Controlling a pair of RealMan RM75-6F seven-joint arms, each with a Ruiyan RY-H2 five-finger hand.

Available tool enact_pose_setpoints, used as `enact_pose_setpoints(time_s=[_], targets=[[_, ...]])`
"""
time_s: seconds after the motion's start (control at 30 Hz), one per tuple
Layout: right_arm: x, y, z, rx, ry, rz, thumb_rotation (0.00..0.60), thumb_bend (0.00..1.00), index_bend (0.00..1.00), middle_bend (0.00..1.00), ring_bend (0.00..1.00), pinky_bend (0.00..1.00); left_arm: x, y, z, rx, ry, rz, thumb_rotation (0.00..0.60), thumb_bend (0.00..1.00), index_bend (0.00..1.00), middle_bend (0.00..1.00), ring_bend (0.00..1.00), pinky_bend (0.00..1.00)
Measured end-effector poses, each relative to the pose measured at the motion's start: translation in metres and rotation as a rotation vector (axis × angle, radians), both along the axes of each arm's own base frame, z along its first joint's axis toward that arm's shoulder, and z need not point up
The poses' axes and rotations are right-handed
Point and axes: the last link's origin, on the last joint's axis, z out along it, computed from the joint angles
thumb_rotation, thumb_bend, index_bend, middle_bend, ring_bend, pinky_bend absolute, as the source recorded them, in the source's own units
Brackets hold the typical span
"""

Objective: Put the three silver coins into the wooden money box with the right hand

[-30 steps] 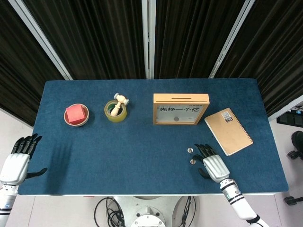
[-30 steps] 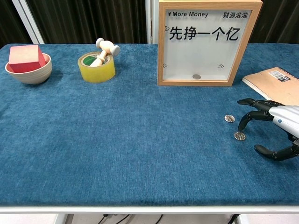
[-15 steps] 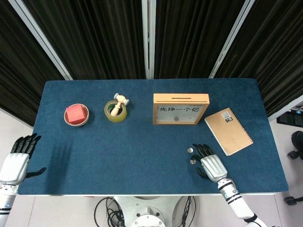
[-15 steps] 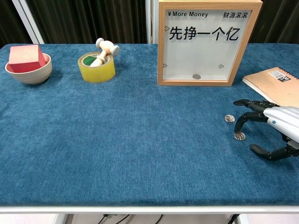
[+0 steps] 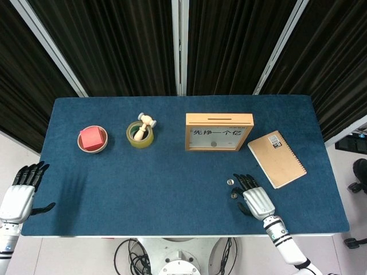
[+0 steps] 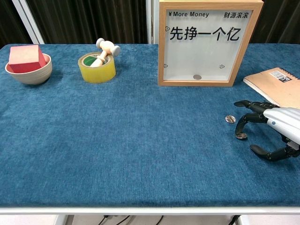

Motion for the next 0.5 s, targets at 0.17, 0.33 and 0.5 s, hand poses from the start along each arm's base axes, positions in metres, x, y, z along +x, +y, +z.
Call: enact_pose_setpoints(time_s=[0.17,0.33,0.5], targets=[[-0.0009,-0.0007,-0.0012,-0.010,0.003,-0.003,0.600,0.40,0.46,0.00,0.00,0.00,-0.0010,0.0005,-0.0007,-0.002,-0.001,0.002,0.596,0.03,0.01,0.00,0.00,0.00],[-0.0020,-0.0012,-0.0018,-0.022,0.008,-0.006,0.600,0.41,0.51,0.00,0.00,0.00,-0.0025,0.0007,-0.0005,-0.002,-0.002,0.005,0.596,0.03,0.01,0.00,0.00,0.00],[-0.0031,-0.0020,-0.0020,-0.038,0.017,-0.003,0.600,0.41,0.53,0.00,0.00,0.00,-0.0031,0.0009,-0.0007,-0.002,-0.004,0.006,0.598,0.03,0.01,0.00,0.00,0.00]])
